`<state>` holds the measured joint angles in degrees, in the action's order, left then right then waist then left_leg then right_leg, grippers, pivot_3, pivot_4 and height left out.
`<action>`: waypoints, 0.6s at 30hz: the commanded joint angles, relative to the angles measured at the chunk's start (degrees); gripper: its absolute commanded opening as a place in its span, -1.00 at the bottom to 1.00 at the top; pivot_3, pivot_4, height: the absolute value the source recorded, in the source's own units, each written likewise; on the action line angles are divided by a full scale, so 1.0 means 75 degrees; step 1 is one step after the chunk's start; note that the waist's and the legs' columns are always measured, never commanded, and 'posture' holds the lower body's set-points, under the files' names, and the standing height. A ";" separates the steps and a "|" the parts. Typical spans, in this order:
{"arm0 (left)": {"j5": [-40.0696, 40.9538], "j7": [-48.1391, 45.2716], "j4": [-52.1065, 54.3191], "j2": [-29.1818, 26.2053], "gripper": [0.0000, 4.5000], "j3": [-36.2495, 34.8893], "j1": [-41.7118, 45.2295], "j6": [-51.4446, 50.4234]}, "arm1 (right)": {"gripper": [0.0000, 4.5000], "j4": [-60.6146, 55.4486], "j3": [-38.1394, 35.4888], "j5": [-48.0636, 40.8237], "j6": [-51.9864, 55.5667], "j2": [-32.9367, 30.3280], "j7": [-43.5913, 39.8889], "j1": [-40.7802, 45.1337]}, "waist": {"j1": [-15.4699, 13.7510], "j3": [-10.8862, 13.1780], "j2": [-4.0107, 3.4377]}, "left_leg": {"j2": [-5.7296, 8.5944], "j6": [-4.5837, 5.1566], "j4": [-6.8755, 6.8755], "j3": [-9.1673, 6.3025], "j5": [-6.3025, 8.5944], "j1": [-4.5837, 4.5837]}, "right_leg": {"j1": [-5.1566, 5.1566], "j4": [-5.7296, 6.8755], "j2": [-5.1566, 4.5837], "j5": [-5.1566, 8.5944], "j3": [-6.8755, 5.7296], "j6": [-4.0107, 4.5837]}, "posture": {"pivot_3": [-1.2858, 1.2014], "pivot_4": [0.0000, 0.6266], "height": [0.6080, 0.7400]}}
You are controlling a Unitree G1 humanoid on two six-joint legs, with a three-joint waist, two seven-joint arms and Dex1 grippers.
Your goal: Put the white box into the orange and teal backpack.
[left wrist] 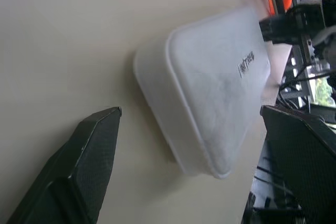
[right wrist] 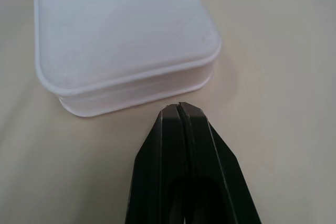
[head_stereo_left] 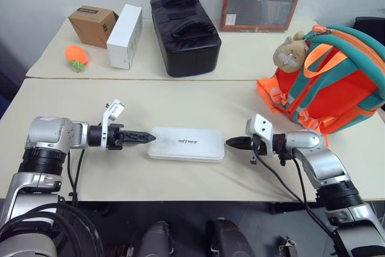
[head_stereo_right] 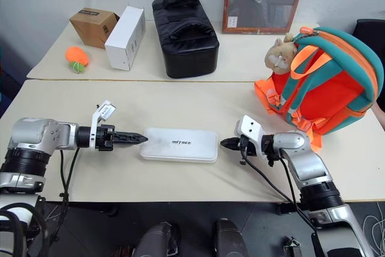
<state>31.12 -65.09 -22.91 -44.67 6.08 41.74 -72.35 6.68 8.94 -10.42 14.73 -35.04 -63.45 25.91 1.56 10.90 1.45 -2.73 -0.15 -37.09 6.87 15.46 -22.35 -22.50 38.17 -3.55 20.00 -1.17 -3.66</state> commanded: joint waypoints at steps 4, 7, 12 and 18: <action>-0.0342 0.0085 -0.0647 0.1010 0.99 0.0638 0.0543 0.0203 | -1.00 -0.0495 -0.0029 -0.0023 -0.0178 0.0055 0.0145 -0.0172 | -0.0065 -0.0001 -0.0002 | 0.0003 0.0004 -0.0009 -0.0001 0.0001 0.0000 | 0.0004 0.0000 -0.0001 0.0000 -0.0001 0.0000 | 0.03 -0.52 1.00; -0.0247 0.0098 -0.1130 0.1467 0.99 0.0219 0.1013 0.0259 | -1.00 -0.0577 0.0005 0.0022 -0.0221 0.0083 0.0203 -0.0242 | -0.0150 -0.0001 -0.0002 | 0.0005 0.0011 -0.0019 -0.0001 0.0001 -0.0001 | 0.0008 -0.0001 -0.0002 -0.0005 0.0002 -0.0009 | 0.03 -0.52 1.00; -0.0201 -0.0434 -0.1189 0.1609 0.99 0.0412 0.1208 0.0200 | -1.00 -0.0637 0.0002 0.0030 -0.0254 0.0117 0.0277 -0.0311 | -0.0131 -0.0001 -0.0001 | 0.0002 0.0012 -0.0017 0.0001 0.0001 -0.0011 | -0.0004 -0.0005 0.0004 -0.0008 0.0004 -0.0015 | 0.03 -0.52 1.00; -0.0305 -0.0681 -0.1585 0.1629 0.80 0.0421 0.1586 0.0332 | -1.00 -0.0677 -0.0004 0.0084 -0.0301 0.0193 0.0459 -0.0423 | -0.0056 0.0000 -0.0001 | 0.0000 0.0010 -0.0018 0.0002 0.0000 -0.0016 | -0.0006 -0.0012 0.0006 -0.0008 0.0003 -0.0015 | 0.03 -0.52 1.00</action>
<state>27.83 -67.95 -35.01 -32.26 9.89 51.90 -69.99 4.04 9.14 -9.45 13.60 -33.82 -60.44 23.16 1.14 10.90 1.44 -2.73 -0.07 -37.23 6.89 15.46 -22.48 -22.55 38.08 -3.50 19.94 -1.14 -3.77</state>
